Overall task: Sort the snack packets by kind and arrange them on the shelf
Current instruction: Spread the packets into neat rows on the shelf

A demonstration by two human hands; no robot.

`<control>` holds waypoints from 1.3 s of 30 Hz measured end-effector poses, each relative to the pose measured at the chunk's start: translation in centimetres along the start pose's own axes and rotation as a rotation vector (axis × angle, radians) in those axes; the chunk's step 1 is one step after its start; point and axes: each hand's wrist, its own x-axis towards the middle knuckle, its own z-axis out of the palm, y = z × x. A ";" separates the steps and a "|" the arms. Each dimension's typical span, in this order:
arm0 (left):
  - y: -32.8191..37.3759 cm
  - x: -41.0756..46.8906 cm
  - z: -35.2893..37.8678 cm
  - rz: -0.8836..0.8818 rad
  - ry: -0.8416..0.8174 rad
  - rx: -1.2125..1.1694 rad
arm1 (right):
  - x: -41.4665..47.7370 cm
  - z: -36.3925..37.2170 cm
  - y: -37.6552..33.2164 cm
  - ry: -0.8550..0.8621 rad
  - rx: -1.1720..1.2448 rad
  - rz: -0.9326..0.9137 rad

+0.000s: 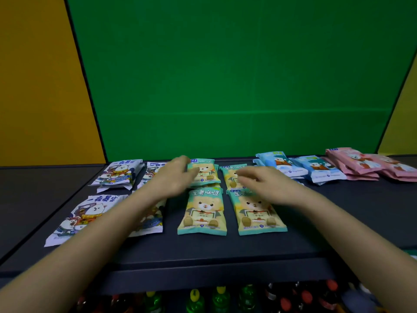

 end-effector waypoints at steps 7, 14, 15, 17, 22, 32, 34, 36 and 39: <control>-1.8 5.7 1.7 -0.310 -0.179 -0.216 | 7.2 2.3 -2.7 -0.076 0.051 0.171; -1.7 6.0 2.7 -0.326 -0.141 -0.343 | 9.1 3.3 -3.4 -0.086 0.084 0.261; -1.6 5.9 2.8 -0.327 -0.132 -0.344 | 9.2 3.4 -3.5 -0.077 0.092 0.267; -1.6 6.1 2.8 -0.333 -0.114 -0.339 | 9.5 3.5 -3.6 -0.064 0.103 0.269; -1.8 6.3 2.6 -0.349 -0.094 -0.311 | 10.2 3.8 -4.0 -0.062 0.070 0.267; -1.4 5.6 1.1 -0.209 0.073 -0.283 | 7.9 1.0 -2.4 0.048 0.114 0.219; -0.3 5.0 0.9 -0.084 0.248 -0.229 | 6.4 -0.1 -1.0 0.110 0.063 0.233; 1.3 4.6 1.0 0.010 0.244 -0.290 | 5.2 -0.6 0.2 0.108 -0.015 0.261; 4.0 4.2 2.2 0.009 -0.024 -0.337 | 4.1 -0.6 1.4 0.042 -0.132 0.278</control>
